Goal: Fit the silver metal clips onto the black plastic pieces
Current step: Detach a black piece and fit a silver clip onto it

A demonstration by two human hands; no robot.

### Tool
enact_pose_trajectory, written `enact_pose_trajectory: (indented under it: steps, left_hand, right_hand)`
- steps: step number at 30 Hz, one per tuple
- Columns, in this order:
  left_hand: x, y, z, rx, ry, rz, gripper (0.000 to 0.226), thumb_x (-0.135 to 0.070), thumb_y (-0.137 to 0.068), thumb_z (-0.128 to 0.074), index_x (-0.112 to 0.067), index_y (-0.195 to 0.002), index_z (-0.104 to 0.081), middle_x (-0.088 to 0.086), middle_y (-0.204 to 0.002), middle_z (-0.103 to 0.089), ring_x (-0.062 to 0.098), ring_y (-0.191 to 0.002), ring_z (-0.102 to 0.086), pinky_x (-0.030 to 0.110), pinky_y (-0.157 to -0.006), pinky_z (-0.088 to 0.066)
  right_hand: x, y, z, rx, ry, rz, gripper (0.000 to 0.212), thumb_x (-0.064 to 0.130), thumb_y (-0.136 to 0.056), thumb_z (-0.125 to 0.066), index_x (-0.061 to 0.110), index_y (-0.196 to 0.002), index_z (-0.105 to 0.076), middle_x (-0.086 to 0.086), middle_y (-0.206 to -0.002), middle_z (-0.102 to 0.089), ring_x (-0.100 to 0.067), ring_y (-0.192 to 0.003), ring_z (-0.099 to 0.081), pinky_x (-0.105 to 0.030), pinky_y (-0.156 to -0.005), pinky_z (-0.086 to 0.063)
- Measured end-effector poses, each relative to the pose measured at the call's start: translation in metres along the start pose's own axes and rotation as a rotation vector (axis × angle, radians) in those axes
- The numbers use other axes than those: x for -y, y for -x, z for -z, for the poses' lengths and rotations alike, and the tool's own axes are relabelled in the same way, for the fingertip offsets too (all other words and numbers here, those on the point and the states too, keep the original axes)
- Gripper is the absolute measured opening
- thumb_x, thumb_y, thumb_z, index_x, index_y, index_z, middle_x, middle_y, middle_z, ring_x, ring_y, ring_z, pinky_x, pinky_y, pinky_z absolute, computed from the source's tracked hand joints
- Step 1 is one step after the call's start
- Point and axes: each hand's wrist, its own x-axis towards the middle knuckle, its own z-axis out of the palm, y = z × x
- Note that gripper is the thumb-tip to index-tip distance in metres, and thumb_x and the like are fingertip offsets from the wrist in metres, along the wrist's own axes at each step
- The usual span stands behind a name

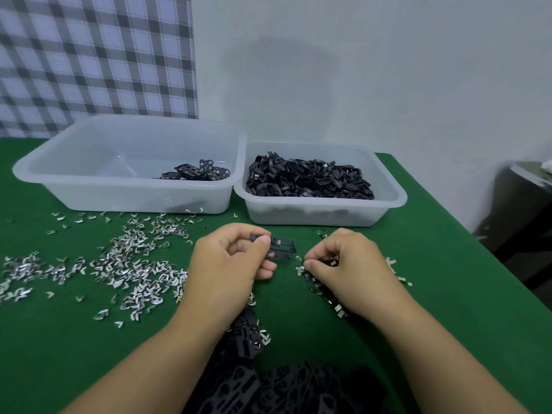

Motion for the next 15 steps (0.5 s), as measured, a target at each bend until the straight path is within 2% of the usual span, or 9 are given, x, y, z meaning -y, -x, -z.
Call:
enact_pose_trajectory:
  steps: [4, 7, 11, 15]
  left_hand:
    - [0.000, 0.000, 0.002, -0.002, 0.010, 0.001, 0.015, -0.006, -0.086, -0.065, -0.016, -0.076, -0.070, 0.005, -0.058, -0.068, 0.015, -0.053, -0.067, 0.020, -0.052, -0.054]
    - [0.001, 0.000, 0.001, 0.002, 0.011, -0.003, 0.015, -0.006, -0.086, -0.065, -0.016, -0.076, -0.070, 0.004, -0.058, -0.068, 0.014, -0.053, -0.066, 0.020, -0.052, -0.054]
    - [0.003, 0.000, 0.003, 0.047, -0.036, -0.028, 0.018, -0.005, -0.088, -0.061, -0.021, -0.086, -0.069, 0.001, -0.058, -0.064, 0.011, -0.052, -0.064, 0.019, -0.052, -0.051]
    - [0.005, 0.002, 0.002, 0.103, -0.230, -0.109, 0.026, -0.007, -0.088, -0.059, -0.030, -0.084, -0.070, -0.006, -0.054, -0.056, 0.005, -0.048, -0.058, 0.017, -0.048, -0.046]
  right_hand:
    - [0.002, 0.000, 0.000, 0.042, 0.041, 0.006, 0.012, 0.025, -0.081, -0.068, 0.029, -0.069, -0.067, 0.012, -0.081, -0.053, -0.013, -0.090, -0.051, -0.030, -0.082, -0.042]
    - [0.002, 0.002, -0.001, 0.096, 0.133, 0.033, 0.009, 0.027, -0.087, -0.060, 0.028, -0.079, -0.063, 0.013, -0.089, -0.050, -0.014, -0.098, -0.043, -0.031, -0.087, -0.036]
    - [0.002, 0.007, 0.001, 0.065, 0.139, 0.086, 0.013, 0.025, -0.092, -0.050, 0.030, -0.081, -0.052, 0.014, -0.092, -0.050, -0.011, -0.095, -0.039, -0.028, -0.079, -0.026]
    - [0.002, 0.011, 0.004, -0.002, 0.002, 0.117, 0.013, 0.023, -0.090, -0.055, 0.030, -0.079, -0.053, 0.012, -0.075, -0.059, -0.006, -0.081, -0.049, -0.019, -0.067, -0.033]
